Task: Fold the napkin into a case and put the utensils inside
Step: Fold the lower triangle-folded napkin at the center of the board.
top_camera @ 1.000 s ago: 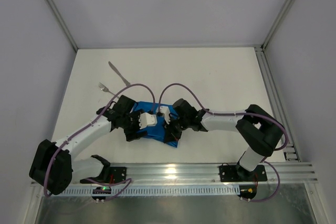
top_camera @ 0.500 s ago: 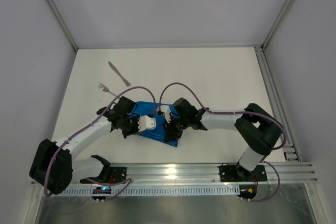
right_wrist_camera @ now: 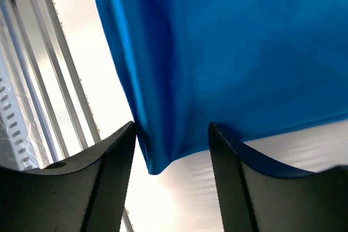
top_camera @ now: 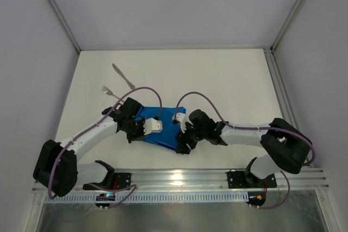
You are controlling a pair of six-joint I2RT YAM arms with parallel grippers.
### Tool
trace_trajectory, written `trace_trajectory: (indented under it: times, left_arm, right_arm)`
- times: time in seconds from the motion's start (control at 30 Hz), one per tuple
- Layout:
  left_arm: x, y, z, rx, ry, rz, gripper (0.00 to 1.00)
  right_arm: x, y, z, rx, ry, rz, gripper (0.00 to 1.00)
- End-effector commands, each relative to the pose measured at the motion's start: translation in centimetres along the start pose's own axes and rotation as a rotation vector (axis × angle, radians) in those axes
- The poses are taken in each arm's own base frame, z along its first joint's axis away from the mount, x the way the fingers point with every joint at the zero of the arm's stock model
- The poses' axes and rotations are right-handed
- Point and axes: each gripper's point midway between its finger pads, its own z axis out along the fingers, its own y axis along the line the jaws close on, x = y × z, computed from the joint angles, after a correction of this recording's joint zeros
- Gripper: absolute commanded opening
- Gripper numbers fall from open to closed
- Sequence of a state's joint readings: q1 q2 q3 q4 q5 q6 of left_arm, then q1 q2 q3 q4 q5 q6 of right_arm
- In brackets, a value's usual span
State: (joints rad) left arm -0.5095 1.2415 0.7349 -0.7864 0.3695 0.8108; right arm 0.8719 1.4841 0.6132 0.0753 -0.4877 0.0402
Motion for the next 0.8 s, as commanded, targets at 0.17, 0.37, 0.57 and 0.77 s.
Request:
trace_trajectory:
  times: [0.17, 0.37, 0.57, 0.77]
  left_arm:
    - [-1.9, -0.1, -1.0, 0.05, -0.064, -0.055, 0.0]
    - [-1.9, -0.2, -1.2, 0.092, -0.076, -0.075, 0.0]
    - [-1.7, -0.1, -1.4, 0.113, -0.085, -0.09, 0.0]
    - [-1.6, -0.5, -1.7, 0.132, -0.094, -0.088, 0.0]
  right_arm:
    - [-1.8, 1.5, -0.2, 0.116, -0.164, -0.155, 0.63]
    - [-1.9, 2.0, -0.3, 0.198, -0.227, -0.25, 0.64]
    - [-1.2, 0.2, 0.1, 0.319, -0.194, -0.251, 0.64]
    - [-0.5, -1.3, 1.5, 0.405, -0.114, -0.23, 0.58]
